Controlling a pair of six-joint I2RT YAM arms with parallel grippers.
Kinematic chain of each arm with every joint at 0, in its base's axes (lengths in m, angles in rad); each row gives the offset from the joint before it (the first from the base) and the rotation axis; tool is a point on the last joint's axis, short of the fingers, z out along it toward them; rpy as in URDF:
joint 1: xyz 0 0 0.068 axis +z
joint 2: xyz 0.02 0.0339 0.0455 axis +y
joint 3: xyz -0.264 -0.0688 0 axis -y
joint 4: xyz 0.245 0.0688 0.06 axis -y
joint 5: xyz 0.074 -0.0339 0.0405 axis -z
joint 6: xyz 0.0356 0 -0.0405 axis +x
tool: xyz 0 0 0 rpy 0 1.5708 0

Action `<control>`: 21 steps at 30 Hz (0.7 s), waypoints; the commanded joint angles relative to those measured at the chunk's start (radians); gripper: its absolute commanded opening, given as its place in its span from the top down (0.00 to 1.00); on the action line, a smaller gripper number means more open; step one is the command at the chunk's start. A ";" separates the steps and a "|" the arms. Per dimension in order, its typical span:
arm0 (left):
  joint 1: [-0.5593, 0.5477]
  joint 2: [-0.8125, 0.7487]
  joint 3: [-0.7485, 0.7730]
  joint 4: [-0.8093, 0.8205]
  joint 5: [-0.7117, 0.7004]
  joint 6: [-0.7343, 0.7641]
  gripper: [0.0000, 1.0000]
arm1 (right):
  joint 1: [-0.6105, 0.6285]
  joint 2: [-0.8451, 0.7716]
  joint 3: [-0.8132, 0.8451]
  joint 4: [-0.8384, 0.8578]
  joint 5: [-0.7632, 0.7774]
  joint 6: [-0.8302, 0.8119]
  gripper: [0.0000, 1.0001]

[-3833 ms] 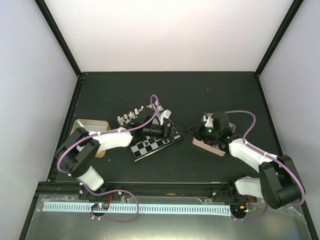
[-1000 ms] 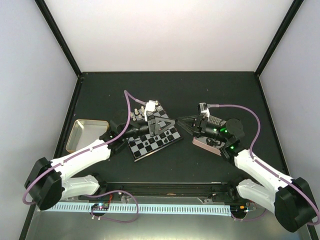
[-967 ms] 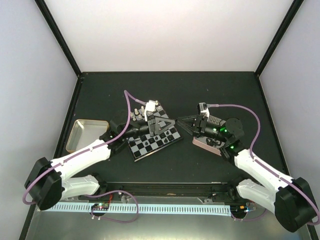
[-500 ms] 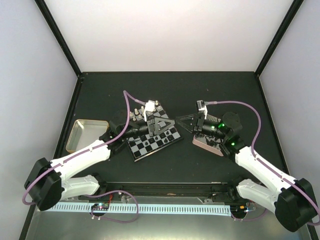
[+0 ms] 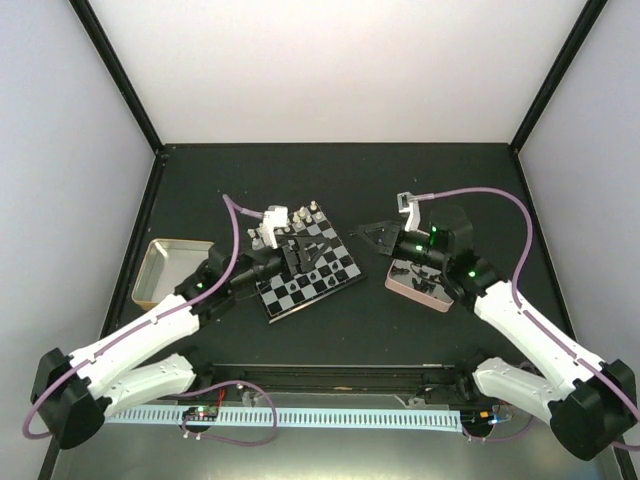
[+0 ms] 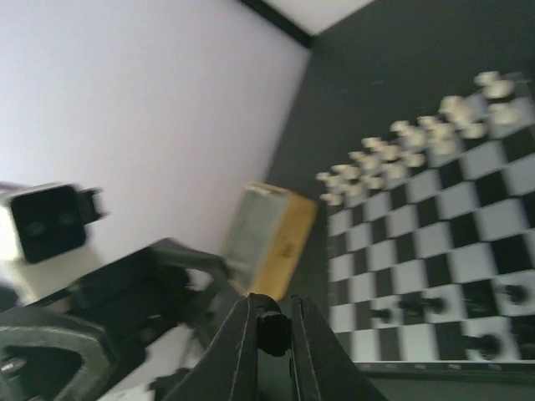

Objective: Set up the chess pieces on the board
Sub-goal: Place the chess piece on the chessboard.

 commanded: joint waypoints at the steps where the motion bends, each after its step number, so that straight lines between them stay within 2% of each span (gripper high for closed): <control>1: 0.003 -0.086 0.020 -0.288 -0.331 0.133 0.22 | 0.064 0.059 0.085 -0.351 0.327 -0.294 0.95; 6: 0.006 -0.213 0.004 -0.391 -0.514 0.215 0.16 | 0.206 0.226 0.153 -0.511 0.652 -0.400 0.95; 11: 0.011 -0.295 0.004 -0.432 -0.584 0.296 0.07 | 0.321 0.428 0.241 -0.578 0.867 -0.429 0.91; 15: 0.015 -0.308 0.004 -0.451 -0.607 0.309 0.05 | 0.371 0.573 0.312 -0.599 0.924 -0.432 0.91; 21: 0.021 -0.298 0.001 -0.467 -0.611 0.311 0.05 | 0.379 0.681 0.375 -0.626 0.988 -0.405 0.91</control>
